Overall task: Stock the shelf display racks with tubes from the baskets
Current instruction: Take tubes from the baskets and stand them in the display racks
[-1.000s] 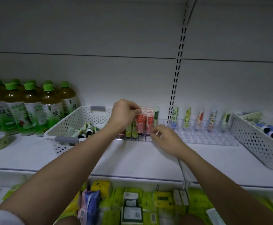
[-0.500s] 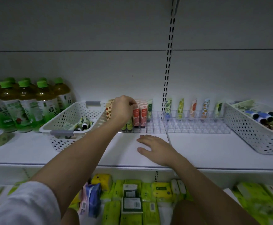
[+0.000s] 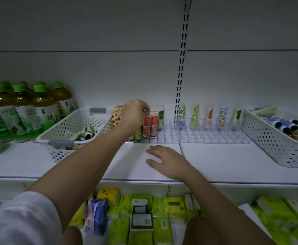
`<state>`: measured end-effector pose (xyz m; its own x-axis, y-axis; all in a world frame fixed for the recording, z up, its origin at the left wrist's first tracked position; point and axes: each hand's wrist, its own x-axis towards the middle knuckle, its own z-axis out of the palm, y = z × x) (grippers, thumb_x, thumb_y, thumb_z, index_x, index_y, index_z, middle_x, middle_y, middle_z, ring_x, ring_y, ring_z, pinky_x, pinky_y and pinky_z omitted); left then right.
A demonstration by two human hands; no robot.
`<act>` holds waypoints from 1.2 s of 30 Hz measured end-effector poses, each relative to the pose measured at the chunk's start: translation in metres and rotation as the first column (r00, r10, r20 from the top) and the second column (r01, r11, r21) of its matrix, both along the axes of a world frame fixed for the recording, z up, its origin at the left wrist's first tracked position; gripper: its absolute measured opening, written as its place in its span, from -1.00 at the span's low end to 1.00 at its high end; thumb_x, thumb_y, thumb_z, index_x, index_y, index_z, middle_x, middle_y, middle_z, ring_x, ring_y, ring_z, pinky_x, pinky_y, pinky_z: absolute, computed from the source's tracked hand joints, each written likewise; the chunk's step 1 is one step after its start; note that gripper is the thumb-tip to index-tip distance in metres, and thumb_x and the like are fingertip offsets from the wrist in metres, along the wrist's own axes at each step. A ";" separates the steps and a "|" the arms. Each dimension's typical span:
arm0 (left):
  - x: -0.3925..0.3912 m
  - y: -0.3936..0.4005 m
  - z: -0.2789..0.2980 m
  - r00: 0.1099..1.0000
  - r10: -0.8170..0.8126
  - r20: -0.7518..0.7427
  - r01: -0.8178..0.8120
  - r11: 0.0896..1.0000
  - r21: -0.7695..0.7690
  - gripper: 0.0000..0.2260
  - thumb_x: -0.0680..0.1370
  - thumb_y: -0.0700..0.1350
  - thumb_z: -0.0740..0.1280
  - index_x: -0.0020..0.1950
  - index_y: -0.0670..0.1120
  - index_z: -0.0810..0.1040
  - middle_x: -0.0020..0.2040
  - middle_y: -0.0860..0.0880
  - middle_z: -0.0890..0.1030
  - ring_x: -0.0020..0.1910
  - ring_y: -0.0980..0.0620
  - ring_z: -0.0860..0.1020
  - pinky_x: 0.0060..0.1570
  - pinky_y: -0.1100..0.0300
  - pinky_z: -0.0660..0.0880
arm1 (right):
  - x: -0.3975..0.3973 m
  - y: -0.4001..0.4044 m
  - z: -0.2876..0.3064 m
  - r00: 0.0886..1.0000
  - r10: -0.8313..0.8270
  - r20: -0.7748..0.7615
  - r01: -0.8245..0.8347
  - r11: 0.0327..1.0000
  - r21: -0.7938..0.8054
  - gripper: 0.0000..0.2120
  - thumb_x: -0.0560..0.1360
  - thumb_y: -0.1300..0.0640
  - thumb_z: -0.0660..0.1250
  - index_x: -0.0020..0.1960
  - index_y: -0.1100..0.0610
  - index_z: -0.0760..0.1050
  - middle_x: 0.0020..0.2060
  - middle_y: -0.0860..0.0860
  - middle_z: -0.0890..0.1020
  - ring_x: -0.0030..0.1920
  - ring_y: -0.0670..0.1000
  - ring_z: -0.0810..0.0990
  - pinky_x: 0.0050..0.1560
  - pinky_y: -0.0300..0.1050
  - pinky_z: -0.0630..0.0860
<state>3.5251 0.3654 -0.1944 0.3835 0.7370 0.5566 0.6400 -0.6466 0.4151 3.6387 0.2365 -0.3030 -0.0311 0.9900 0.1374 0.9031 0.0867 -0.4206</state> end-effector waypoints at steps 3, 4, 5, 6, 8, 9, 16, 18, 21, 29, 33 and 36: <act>0.001 0.000 -0.006 1.000 0.016 -0.021 -0.017 1.000 -0.008 -0.89 0.53 -0.23 0.41 0.01 -0.10 0.69 0.06 -0.10 0.67 -0.05 -0.02 0.62 -0.03 0.15 0.58 | 0.000 0.000 0.001 1.000 -0.001 0.002 0.001 1.000 -0.003 -0.49 0.60 -0.20 0.17 0.51 -0.07 0.30 0.53 -0.12 0.25 0.51 -0.10 0.17 0.45 -0.17 0.07; 0.002 0.000 -0.008 0.999 0.025 -0.028 -0.026 1.000 -0.007 -0.89 0.53 -0.23 0.40 0.01 -0.10 0.69 0.06 -0.10 0.67 -0.06 -0.01 0.61 -0.07 0.17 0.57 | 0.000 0.000 0.001 1.000 0.000 0.004 0.000 1.000 -0.004 -0.49 0.60 -0.20 0.17 0.51 -0.07 0.30 0.53 -0.12 0.25 0.51 -0.10 0.17 0.46 -0.16 0.07; 0.002 0.000 -0.010 0.999 0.033 -0.033 -0.033 0.999 -0.005 -0.89 0.53 -0.23 0.40 0.01 -0.10 0.69 0.05 -0.10 0.67 -0.09 0.00 0.60 -0.12 0.20 0.55 | -0.001 0.000 0.002 1.000 0.001 0.004 -0.001 1.000 -0.005 -0.49 0.60 -0.20 0.17 0.51 -0.07 0.30 0.53 -0.12 0.25 0.51 -0.10 0.17 0.46 -0.16 0.07; 0.003 0.000 -0.011 0.999 0.038 -0.038 -0.038 0.999 0.001 -0.89 0.54 -0.23 0.39 0.01 -0.10 0.69 0.04 -0.10 0.67 -0.12 0.01 0.59 -0.14 0.21 0.53 | -0.001 0.000 0.002 1.000 0.003 0.003 -0.003 1.000 -0.005 -0.50 0.60 -0.20 0.17 0.51 -0.08 0.30 0.53 -0.12 0.25 0.51 -0.10 0.17 0.46 -0.16 0.07; 0.004 -0.001 -0.012 0.997 0.042 -0.061 -0.041 0.999 0.019 -0.88 0.55 -0.26 0.36 0.00 -0.13 0.69 0.00 -0.10 0.67 -0.14 0.00 0.59 -0.13 0.17 0.56 | 0.000 0.000 0.002 1.000 0.004 0.004 -0.004 1.000 -0.005 -0.50 0.61 -0.20 0.17 0.51 -0.08 0.30 0.53 -0.12 0.24 0.51 -0.09 0.17 0.47 -0.15 0.07; 0.005 -0.001 -0.011 0.995 0.048 -0.083 -0.045 0.998 0.032 -0.87 0.56 -0.27 0.34 -0.01 -0.14 0.68 -0.02 -0.11 0.66 -0.14 -0.02 0.60 -0.10 0.12 0.59 | 0.000 0.000 0.002 1.000 0.004 0.007 -0.004 1.000 -0.007 -0.50 0.61 -0.20 0.16 0.51 -0.08 0.30 0.54 -0.11 0.24 0.52 -0.09 0.17 0.48 -0.14 0.07; 0.001 -0.006 -0.015 0.976 0.087 -0.201 -0.070 0.993 0.090 -0.89 0.57 -0.27 0.30 -0.02 -0.18 0.63 -0.10 -0.09 0.51 -0.23 -0.02 0.51 -0.23 0.15 0.48 | -0.002 0.000 0.002 1.000 -0.007 0.023 0.007 1.000 -0.011 -0.50 0.60 -0.21 0.15 0.50 -0.10 0.31 0.53 -0.13 0.25 0.51 -0.10 0.17 0.47 -0.15 0.08; -0.004 -0.008 -0.010 0.980 0.068 -0.190 -0.053 0.995 0.079 -0.87 0.58 -0.25 0.31 0.06 -0.16 0.62 -0.03 -0.09 0.52 -0.18 -0.02 0.52 -0.17 0.13 0.52 | -0.002 -0.001 0.004 1.000 -0.005 0.019 0.005 1.000 -0.029 -0.50 0.60 -0.21 0.16 0.50 -0.09 0.30 0.53 -0.13 0.25 0.51 -0.10 0.17 0.47 -0.16 0.07; -0.019 -0.008 0.007 0.992 0.023 -0.123 -0.010 0.994 0.105 -0.75 0.56 -0.22 0.33 0.23 -0.11 0.59 0.11 -0.08 0.57 -0.02 -0.07 0.55 -0.03 0.12 0.52 | -0.001 -0.002 0.011 0.999 0.004 -0.045 -0.007 0.997 -0.080 -0.51 0.59 -0.19 0.20 0.48 -0.06 0.35 0.49 -0.13 0.32 0.49 -0.10 0.24 0.47 -0.15 0.15; -0.112 0.006 0.056 0.998 0.062 -0.023 -0.060 0.994 0.092 -0.82 0.56 -0.08 0.33 0.13 0.03 0.63 -0.02 0.06 0.66 -0.14 0.08 0.59 -0.14 0.15 0.56 | -0.042 0.029 0.098 0.952 0.039 -0.303 0.047 0.961 0.271 -0.87 0.57 0.08 0.30 0.02 -0.01 0.63 -0.13 -0.15 0.65 -0.12 -0.13 0.61 -0.04 -0.17 0.52; -0.162 0.026 0.053 0.989 0.145 -0.014 -0.145 0.989 -0.008 -0.83 0.55 -0.13 0.35 0.13 -0.01 0.62 0.00 0.02 0.65 -0.17 0.17 0.57 -0.26 0.29 0.51 | -0.071 0.059 0.135 0.928 0.044 -0.371 0.083 0.943 0.321 -0.88 0.55 0.10 0.32 -0.10 -0.02 0.62 -0.20 -0.16 0.65 -0.22 -0.20 0.57 -0.15 -0.23 0.48; -0.190 0.037 0.042 0.984 0.175 -0.043 -0.178 0.980 -0.090 -0.82 0.54 -0.15 0.37 0.14 -0.03 0.61 0.02 -0.01 0.65 -0.16 0.17 0.56 -0.26 0.35 0.44 | -0.088 0.076 0.148 0.909 0.048 -0.414 0.089 0.948 0.305 -0.84 0.54 0.12 0.31 -0.13 -0.06 0.62 -0.22 -0.13 0.67 -0.22 -0.11 0.63 -0.14 -0.12 0.60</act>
